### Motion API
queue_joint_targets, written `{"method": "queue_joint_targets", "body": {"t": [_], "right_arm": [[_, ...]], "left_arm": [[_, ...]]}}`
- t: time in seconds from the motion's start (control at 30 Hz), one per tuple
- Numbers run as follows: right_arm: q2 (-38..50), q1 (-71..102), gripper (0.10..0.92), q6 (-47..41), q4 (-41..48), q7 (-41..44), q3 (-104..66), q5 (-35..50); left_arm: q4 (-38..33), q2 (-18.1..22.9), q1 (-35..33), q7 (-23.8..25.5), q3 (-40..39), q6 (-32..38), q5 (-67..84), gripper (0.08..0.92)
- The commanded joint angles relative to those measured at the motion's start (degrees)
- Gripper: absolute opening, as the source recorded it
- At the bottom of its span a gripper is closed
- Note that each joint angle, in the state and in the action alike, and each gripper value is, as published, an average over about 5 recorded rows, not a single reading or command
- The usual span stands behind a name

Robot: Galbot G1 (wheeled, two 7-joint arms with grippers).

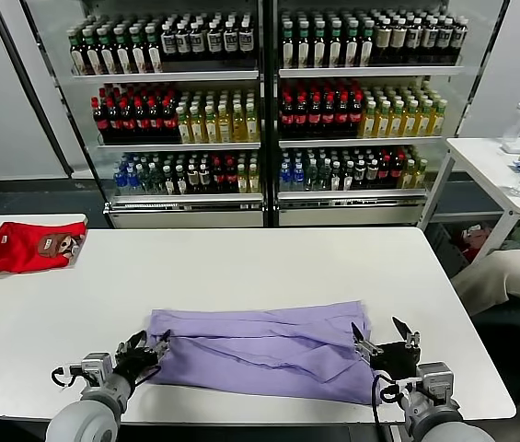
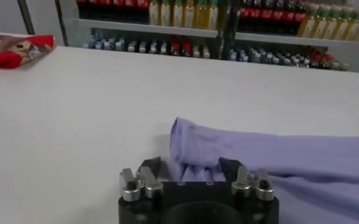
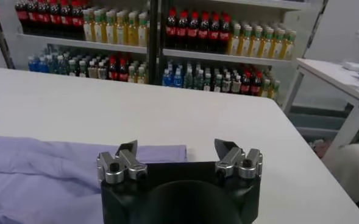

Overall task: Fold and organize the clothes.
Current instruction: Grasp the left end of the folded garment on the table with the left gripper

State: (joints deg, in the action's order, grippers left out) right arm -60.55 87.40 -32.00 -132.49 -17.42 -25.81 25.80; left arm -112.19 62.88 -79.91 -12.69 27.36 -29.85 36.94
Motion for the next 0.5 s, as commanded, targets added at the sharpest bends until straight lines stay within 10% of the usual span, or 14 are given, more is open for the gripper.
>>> {"method": "queue_joint_targets", "body": {"t": [0.03, 0.5], "right_arm": [[-0.4, 0.5, 0.823, 0.1, -0.3, 0.1, 0.1, -0.6], [-0.9, 1.4, 0.823, 0.2, -0.3, 0.4, -0.9, -0.9]], "left_arm": [[0.9, 1.6, 0.5, -1.3, -1.0, -1.6, 2.8, 0.577], [-5.5, 0.7, -0.8, -2.1, 3.6, -0.9, -15.1, 0.17]]}}
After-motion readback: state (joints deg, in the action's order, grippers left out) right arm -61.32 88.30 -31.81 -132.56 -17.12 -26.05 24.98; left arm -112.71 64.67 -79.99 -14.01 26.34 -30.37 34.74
